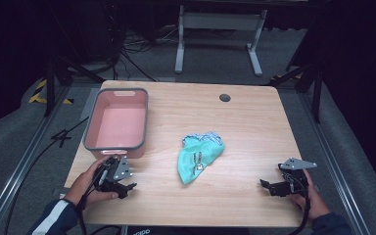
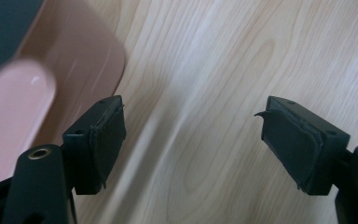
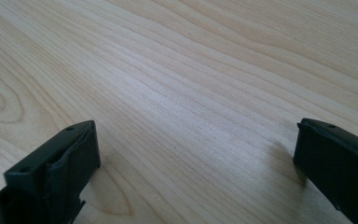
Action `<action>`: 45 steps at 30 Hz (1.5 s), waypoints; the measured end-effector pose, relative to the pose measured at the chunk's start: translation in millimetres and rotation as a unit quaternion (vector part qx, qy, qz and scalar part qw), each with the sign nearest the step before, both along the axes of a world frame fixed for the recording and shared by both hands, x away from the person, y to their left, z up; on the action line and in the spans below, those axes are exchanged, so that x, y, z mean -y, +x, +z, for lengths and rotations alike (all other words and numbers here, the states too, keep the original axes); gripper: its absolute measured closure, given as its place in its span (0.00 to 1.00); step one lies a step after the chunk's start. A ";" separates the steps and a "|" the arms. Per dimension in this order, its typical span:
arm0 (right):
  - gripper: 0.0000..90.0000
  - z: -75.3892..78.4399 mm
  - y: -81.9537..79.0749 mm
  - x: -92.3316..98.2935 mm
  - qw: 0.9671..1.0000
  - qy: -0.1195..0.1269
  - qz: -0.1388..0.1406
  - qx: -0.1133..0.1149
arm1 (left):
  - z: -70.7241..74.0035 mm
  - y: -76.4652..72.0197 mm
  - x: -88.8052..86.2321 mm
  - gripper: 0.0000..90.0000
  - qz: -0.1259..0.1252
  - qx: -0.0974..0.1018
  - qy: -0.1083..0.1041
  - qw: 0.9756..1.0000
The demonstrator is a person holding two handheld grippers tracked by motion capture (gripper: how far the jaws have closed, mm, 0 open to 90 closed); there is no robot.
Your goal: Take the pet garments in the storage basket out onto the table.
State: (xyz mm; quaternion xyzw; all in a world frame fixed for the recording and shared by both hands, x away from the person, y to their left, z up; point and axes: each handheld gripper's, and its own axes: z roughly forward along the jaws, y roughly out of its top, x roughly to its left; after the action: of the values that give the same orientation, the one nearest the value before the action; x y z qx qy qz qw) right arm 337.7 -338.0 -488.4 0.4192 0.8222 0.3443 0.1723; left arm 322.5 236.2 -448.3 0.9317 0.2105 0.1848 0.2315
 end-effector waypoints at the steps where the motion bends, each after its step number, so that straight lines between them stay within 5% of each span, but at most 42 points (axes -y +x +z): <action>1: 0.01 0.0 0.0 0.0 1.000 0.000 0.000 0.000 | -1.3 -0.6 -3.9 0.24 0.003 -0.001 -0.006 1.000; 6: 0.01 0.0 0.0 0.0 1.000 0.000 0.000 0.000 | -9.5 -3.9 -24.4 0.23 0.029 -0.011 -0.032 0.999; 10: 0.01 0.0 0.0 0.0 1.000 0.000 0.000 0.000 | -17.0 -8.8 -48.0 0.23 0.054 -0.027 -0.077 0.995; 12: 0.01 0.0 0.0 0.0 1.000 0.000 0.000 0.000 | -18.6 -9.6 -52.1 0.23 0.060 -0.027 -0.084 0.994; 15: 0.01 0.0 0.1 0.2 1.000 0.000 0.001 0.000 | -27.6 -12.3 -68.1 0.22 0.083 -0.043 -0.129 0.987; 16: 0.01 0.0 0.2 0.3 1.000 0.000 0.002 0.000 | -27.6 -12.3 -68.1 0.21 0.083 -0.043 -0.129 0.987; 18: 0.01 0.0 0.1 0.3 1.000 0.000 0.002 0.000 | -32.5 -11.9 -75.6 0.19 0.091 -0.051 -0.159 0.982; 19: 0.01 0.0 0.1 0.3 1.000 0.000 0.002 0.000 | -33.9 -12.9 -77.4 0.19 0.092 -0.046 -0.164 0.981; 45: 0.01 0.0 0.4 0.1 1.000 0.000 0.002 0.000 | -34.0 -13.3 -77.0 0.15 0.095 -0.044 -0.158 0.982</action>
State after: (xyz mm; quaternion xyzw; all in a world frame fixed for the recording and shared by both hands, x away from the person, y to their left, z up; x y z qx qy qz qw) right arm 338.1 -338.1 -488.4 0.4170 0.8233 0.3446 0.1717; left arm 309.2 313.2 -482.4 0.8666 0.3342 0.1287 0.3475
